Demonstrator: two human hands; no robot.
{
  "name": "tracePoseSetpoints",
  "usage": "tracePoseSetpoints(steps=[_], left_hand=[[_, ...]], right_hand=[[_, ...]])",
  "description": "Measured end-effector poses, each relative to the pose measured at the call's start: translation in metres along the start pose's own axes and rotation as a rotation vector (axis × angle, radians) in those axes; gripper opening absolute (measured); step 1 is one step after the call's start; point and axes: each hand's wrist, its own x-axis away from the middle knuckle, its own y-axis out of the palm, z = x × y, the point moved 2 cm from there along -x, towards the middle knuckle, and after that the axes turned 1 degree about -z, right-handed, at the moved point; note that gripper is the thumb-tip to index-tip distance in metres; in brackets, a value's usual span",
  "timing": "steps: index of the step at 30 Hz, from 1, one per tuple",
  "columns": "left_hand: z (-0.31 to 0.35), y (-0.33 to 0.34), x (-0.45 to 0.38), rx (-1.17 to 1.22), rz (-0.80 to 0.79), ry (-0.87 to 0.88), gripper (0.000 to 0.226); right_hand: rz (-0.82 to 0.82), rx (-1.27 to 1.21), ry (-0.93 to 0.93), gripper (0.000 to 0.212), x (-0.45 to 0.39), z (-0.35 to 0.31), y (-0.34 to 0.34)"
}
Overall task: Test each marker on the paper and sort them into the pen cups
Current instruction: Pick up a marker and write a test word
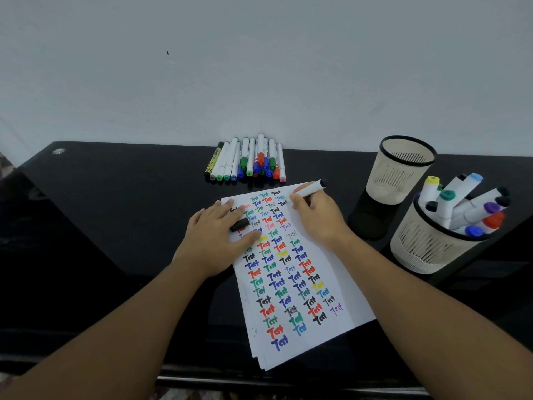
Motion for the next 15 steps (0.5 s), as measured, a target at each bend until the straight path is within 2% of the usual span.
tracePoseSetpoints(steps=[10,12,15], left_hand=[[0.0018,-0.0029,0.0039,0.102,0.057,0.005,0.085],[0.0004,-0.0046,0.0069,0.166,0.101,0.007,0.075],[-0.0007,-0.0059,0.0084,0.190,0.186,0.037,0.041]], right_hand=[[0.002,-0.023,0.011,0.031,0.0022,-0.0014,0.0005],[0.018,-0.044,-0.008,0.028,0.0025,-0.0007,-0.0012],[0.061,-0.223,-0.119,0.014,0.0044,0.0021,-0.0059]])
